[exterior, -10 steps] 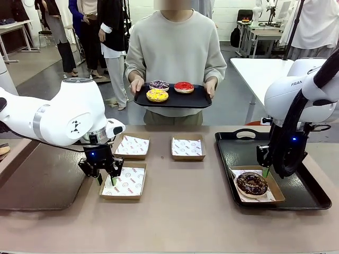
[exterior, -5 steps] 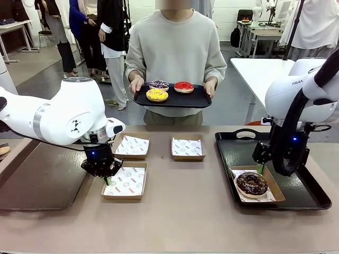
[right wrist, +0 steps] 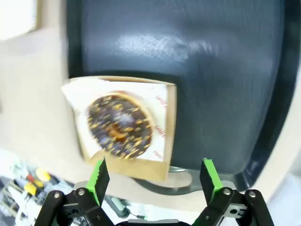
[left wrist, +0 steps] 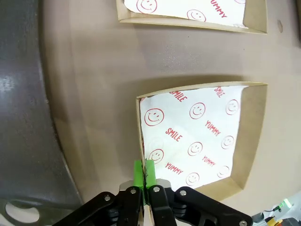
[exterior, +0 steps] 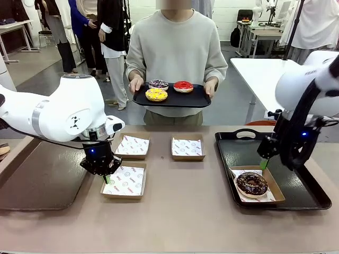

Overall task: Individually package the donuts and arrange them on the tray.
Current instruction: Place the picked Paper togo box on the Handle tray while simultaneously picking up another Paper togo box from the table with the other hand.

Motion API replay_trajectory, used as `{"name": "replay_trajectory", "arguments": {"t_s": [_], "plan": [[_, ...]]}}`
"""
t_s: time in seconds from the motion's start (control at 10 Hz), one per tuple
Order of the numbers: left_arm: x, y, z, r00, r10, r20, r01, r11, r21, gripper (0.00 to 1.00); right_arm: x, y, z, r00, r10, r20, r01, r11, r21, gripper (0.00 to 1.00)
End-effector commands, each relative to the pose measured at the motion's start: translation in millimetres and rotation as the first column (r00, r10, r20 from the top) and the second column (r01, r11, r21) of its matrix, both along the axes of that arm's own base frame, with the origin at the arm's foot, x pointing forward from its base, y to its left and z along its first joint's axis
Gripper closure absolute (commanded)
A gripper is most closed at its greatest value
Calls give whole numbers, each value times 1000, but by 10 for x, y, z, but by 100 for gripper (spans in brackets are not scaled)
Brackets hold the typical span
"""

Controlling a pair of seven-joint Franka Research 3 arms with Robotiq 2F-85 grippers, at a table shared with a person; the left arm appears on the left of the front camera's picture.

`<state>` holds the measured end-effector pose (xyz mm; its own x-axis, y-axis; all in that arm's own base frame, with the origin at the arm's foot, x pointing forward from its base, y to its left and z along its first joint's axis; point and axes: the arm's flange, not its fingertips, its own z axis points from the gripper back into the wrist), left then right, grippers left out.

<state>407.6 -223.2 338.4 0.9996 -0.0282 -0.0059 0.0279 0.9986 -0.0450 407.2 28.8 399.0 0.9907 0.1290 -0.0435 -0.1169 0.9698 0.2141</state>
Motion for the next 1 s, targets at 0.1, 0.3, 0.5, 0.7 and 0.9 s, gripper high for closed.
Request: {"name": "replay_trajectory", "arguments": {"t_s": [0.1,0.3,0.5,0.7,0.9], "plan": [[-63,95,586,999,-25,29,25,1000,-6,100,-241,-873,465,992,123,3,-113,899,423,0],[-40,88,1018,997,-13,77,14,1000,-15,100,-239,-1707,610,1000,9,-6,-3,766,643,0],[21,39,1273,996,-9,90,10,1000,-1,100,-255,-2202,611,995,-88,-40,89,669,738,0],[139,-43,1517,994,18,108,-20,1000,11,100,-263,-2668,464,963,-250,-100,224,537,814,0],[278,-145,1696,994,32,107,-35,999,25,100,-349,-2969,267,947,-292,-132,264,477,838,0]]}}
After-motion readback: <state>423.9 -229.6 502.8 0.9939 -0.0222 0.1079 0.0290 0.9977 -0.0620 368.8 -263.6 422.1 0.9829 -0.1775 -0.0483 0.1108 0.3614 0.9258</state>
